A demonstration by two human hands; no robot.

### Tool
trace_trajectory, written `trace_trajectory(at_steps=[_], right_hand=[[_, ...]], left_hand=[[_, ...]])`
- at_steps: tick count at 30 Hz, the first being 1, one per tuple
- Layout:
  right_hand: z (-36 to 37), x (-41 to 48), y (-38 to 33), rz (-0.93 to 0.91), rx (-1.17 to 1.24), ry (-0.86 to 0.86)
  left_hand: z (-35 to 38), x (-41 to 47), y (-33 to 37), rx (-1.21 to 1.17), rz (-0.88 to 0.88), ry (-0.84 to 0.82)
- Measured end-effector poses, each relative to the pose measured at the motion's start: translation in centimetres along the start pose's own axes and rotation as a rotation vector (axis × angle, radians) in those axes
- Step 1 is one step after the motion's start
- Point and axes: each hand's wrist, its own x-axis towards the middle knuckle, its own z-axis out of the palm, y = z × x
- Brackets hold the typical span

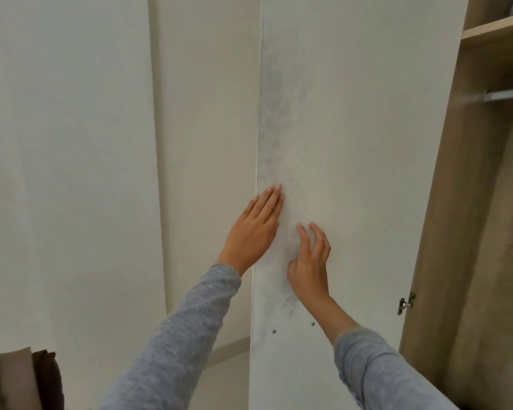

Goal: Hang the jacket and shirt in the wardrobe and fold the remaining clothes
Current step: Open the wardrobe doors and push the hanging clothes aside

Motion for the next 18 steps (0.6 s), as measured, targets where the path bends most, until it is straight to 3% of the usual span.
trace_trajectory(at_steps=[10,18], right_hand=[[-5.8,-1.3,3.1,-0.159,-0.075,-0.348],[-17.3,-2.8,8.2,-0.064,-0.304,-0.222]], left_hand=[[-0.3,-0.3,4.4,-0.106,-0.21,-0.12],[-0.4,2.6,15.5,-0.467,-0.293,-0.083]])
